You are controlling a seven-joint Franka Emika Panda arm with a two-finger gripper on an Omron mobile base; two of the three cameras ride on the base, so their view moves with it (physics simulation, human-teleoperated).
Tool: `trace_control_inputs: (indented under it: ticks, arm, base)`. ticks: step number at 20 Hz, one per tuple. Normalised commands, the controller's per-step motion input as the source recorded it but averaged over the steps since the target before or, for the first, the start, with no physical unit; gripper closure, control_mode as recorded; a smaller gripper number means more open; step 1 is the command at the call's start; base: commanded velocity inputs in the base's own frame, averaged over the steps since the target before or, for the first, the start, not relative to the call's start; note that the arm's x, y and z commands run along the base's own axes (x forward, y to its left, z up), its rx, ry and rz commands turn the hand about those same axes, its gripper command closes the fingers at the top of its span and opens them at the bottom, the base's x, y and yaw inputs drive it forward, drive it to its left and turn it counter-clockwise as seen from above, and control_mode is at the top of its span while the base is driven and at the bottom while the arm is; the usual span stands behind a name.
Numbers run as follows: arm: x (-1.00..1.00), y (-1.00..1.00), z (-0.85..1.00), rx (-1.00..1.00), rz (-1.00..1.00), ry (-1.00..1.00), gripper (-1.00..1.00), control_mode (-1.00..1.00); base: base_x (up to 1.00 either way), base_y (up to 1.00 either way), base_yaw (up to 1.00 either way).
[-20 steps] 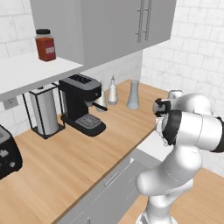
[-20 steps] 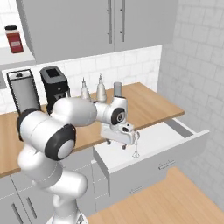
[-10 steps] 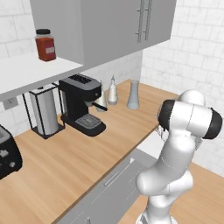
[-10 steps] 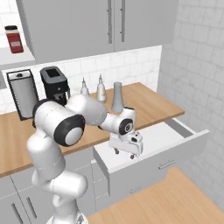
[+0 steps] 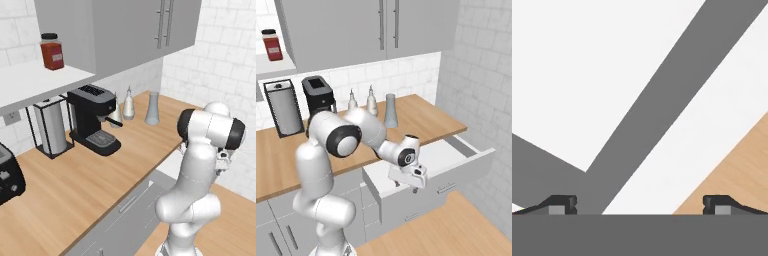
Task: Pick the tongs from the drawer and place it on the counter.
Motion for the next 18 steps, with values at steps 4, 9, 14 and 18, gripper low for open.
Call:
trace_control_inputs:
  ticks: [4, 9, 14, 18]
  arm:
    - [-0.71, -0.79, -0.27, 0.00, 0.00, 0.00, -1.00, -1.00]
    - [-0.91, -0.91, -0.06, 0.00, 0.00, 0.00, -1.00, -1.00]
    - [-0.76, -0.80, 0.08, 0.01, 0.00, -0.04, -1.00, -1.00]
    - [-0.07, -0.11, 0.85, 0.01, 0.00, -0.14, -1.00, -1.00]
  base:
    - [0.00, 0.00, 0.00]
    - [0.00, 0.00, 0.00]
    - [0.00, 0.00, 0.00]
    - [0.00, 0.00, 0.00]
